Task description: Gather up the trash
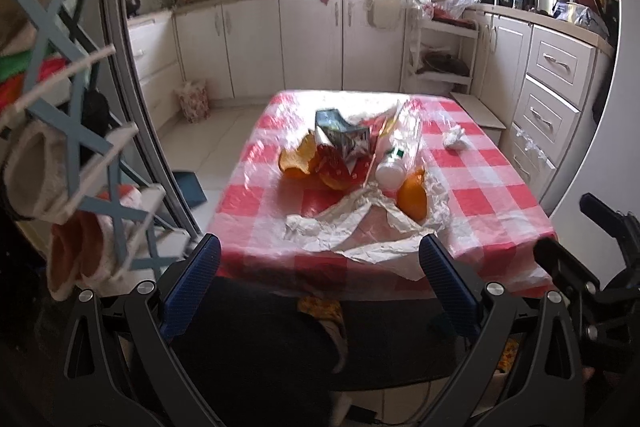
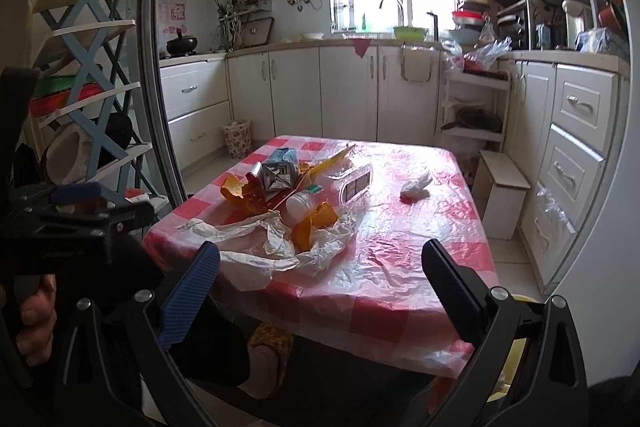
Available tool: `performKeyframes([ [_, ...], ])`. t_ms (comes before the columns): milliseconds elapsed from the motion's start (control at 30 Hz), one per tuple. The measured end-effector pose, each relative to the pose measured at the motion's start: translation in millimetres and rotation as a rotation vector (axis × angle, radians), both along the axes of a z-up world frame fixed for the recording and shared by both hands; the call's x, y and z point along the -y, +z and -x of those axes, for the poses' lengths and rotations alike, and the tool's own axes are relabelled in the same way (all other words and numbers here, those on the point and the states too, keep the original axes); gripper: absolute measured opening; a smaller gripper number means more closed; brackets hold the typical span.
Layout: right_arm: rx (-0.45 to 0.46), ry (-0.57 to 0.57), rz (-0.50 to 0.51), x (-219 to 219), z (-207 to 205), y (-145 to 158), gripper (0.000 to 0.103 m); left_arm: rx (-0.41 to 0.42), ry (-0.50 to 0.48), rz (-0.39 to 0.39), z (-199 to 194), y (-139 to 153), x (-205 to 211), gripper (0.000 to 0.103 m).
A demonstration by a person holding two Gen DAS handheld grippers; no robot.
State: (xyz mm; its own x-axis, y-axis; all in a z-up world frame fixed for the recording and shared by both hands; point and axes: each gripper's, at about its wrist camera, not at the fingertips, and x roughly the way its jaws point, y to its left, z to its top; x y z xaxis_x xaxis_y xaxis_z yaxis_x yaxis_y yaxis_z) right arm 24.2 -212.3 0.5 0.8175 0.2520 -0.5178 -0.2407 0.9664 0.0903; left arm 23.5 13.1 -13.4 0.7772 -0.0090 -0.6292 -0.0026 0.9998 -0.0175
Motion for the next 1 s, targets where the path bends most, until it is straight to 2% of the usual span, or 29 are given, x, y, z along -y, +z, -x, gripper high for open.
performKeyframes([
  [133, -0.062, 0.007, -0.024, 0.4, -17.6, -14.4, 0.097, -0.008, -0.023, 0.058, -15.9, -15.6, 0.0, 0.095],
  [300, -0.121, 0.016, -0.033, -3.6, -38.3, -26.0, 0.094, -0.06, -0.042, 0.046, -36.3, -30.0, 7.5, 0.095],
  [433, -0.175, 0.015, -0.053, -1.8, -59.1, -35.7, 0.083, -0.129, -0.069, -0.032, -61.2, -43.5, 24.6, 0.095],
  [633, -0.224, -0.004, -0.088, 6.8, -81.5, -44.1, 0.083, -0.227, -0.072, -0.138, -103.9, -73.1, 41.4, 0.095],
  [733, -0.248, -0.001, -0.089, 4.9, -88.8, -49.7, 0.083, -0.258, -0.059, -0.153, -119.0, -85.4, 42.9, 0.094],
  [833, -0.28, 0.002, -0.092, 4.0, -95.5, -57.6, 0.081, -0.287, -0.056, -0.15, -135.9, -94.1, 43.9, 0.075],
  [867, -0.289, 0.004, -0.091, 3.7, -97.4, -59.8, 0.081, -0.292, -0.054, -0.144, -141.1, -96.4, 43.2, 0.063],
  [900, -0.296, 0.005, -0.091, 3.5, -99.5, -62.0, 0.08, -0.305, -0.053, -0.126, -146.5, -99.4, 42.1, 0.046],
  [1000, -0.312, 0.007, -0.09, 2.9, -105.1, -66.8, 0.079, -0.323, -0.053, -0.088, -154.6, -102.6, 39.3, 0.026],
])
